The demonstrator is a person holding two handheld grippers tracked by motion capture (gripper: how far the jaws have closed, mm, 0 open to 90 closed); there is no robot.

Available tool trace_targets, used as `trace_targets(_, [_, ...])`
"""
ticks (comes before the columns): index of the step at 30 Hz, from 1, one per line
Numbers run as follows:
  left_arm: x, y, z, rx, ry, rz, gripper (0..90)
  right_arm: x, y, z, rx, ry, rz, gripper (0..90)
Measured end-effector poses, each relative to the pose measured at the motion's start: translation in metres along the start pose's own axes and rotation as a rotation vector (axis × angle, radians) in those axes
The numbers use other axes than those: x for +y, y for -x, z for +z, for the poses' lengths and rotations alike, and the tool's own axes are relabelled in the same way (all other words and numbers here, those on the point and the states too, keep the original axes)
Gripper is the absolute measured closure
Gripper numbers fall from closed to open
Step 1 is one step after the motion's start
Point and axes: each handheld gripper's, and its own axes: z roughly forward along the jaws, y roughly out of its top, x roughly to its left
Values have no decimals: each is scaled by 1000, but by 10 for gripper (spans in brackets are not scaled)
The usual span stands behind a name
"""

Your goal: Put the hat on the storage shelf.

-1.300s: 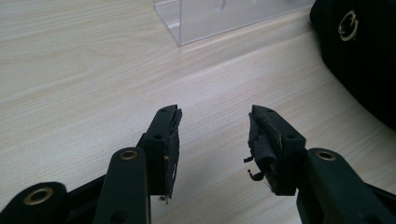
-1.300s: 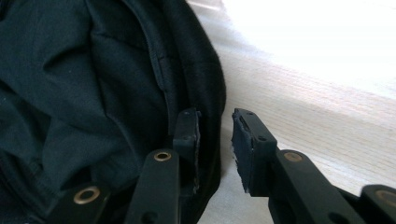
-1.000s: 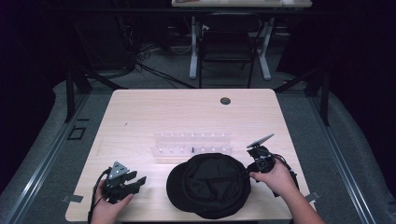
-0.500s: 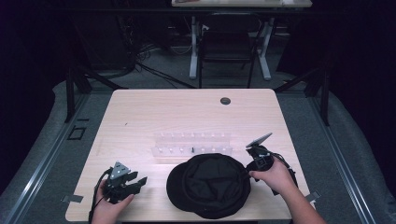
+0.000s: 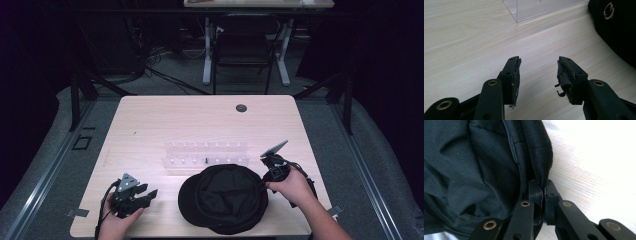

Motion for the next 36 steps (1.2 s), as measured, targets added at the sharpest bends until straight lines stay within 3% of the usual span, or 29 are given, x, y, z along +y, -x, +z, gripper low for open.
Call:
trace_targets(3, [0,0,0,-1,0,-2,526,0,3,-6,36,-7,9,876])
trace_targets(6, [0,0,0,0,0,0,526,-3,1,-9,85,58,72,876])
trace_targets(10, [0,0,0,1,0,1,526,-1,4,-24,146,31,59,876])
trace_targets(17, [0,0,0,-2,-2,-6,526,-2,4,-38,275,75,117,877])
trace_targets(21, [0,-1,0,-3,-2,-6,526,-2,4,-42,321,83,144,877])
trace_targets(23, [0,0,0,-3,0,-9,526,-2,5,-45,340,66,131,877])
trace_targets(26, [0,0,1,-1,-1,-7,526,-3,4,-47,339,64,126,877])
trace_targets(28, [0,0,1,0,-3,-6,526,-3,-1,-49,332,83,147,877])
trace_targets(31, [0,0,1,0,-3,-6,526,-2,-5,-57,330,62,120,878])
trace_targets(36, [0,0,0,-1,-1,-11,527,-1,-14,-66,308,66,115,877])
